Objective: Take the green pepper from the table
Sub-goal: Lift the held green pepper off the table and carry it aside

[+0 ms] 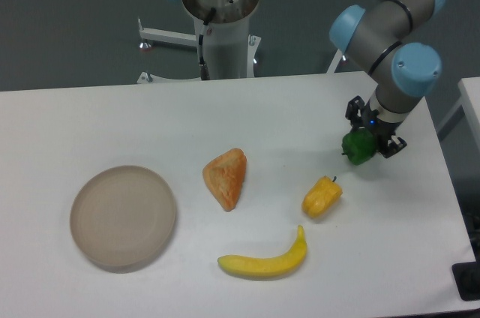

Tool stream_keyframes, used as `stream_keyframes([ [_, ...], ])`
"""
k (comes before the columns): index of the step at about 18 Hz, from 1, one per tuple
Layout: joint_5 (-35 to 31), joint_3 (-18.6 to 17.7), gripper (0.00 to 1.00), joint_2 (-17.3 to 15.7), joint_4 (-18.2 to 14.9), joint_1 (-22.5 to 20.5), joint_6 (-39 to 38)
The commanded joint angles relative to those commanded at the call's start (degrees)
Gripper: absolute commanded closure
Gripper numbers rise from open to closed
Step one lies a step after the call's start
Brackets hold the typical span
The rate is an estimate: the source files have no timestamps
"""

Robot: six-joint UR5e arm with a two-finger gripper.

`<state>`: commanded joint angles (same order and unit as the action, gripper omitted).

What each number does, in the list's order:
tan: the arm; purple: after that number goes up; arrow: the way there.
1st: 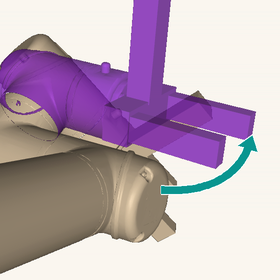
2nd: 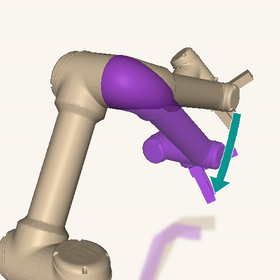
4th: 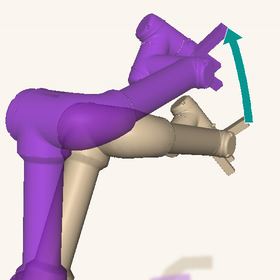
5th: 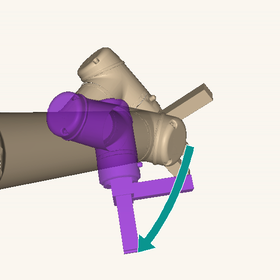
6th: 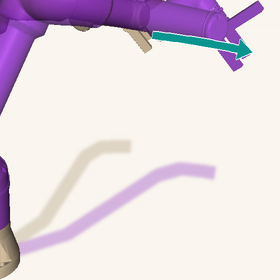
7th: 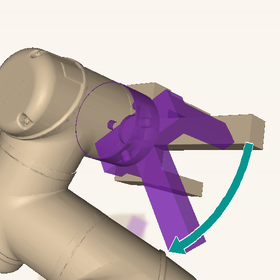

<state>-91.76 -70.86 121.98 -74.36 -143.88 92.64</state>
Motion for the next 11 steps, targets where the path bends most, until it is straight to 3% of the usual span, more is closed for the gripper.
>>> stream_keyframes([
  [3, 0.6, 7.3, 0.64, 3.3, -0.2, 1.8, -0.1],
  [6, 0.7, 11.4, 0.64, 5.4, -0.2, 1.9, -0.1],
  [11, 0.7, 12.0, 0.64, 5.5, -0.2, 1.9, -0.2],
])
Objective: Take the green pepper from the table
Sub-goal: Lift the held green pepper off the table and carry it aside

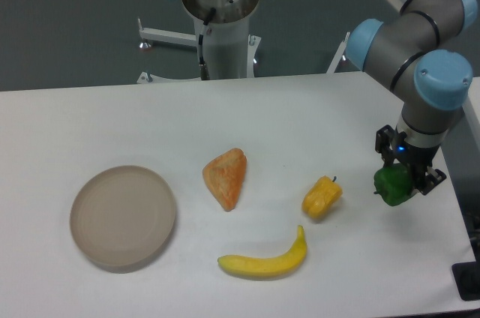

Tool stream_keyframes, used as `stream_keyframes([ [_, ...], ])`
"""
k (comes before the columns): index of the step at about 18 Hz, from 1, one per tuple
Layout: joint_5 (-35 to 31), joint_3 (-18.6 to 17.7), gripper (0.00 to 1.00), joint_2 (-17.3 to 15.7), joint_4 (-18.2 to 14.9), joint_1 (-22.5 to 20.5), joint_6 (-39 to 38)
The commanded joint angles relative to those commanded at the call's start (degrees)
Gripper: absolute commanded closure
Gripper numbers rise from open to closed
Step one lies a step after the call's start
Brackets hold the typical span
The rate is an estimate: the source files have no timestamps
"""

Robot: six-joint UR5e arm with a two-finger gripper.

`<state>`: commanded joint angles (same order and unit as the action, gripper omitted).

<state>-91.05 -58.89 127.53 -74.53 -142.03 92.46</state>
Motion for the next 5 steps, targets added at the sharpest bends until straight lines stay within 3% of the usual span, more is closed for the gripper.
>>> stream_keyframes([
  [5, 0.1, 0.0, 0.64, 0.2, 0.1, 0.0, -0.4],
])
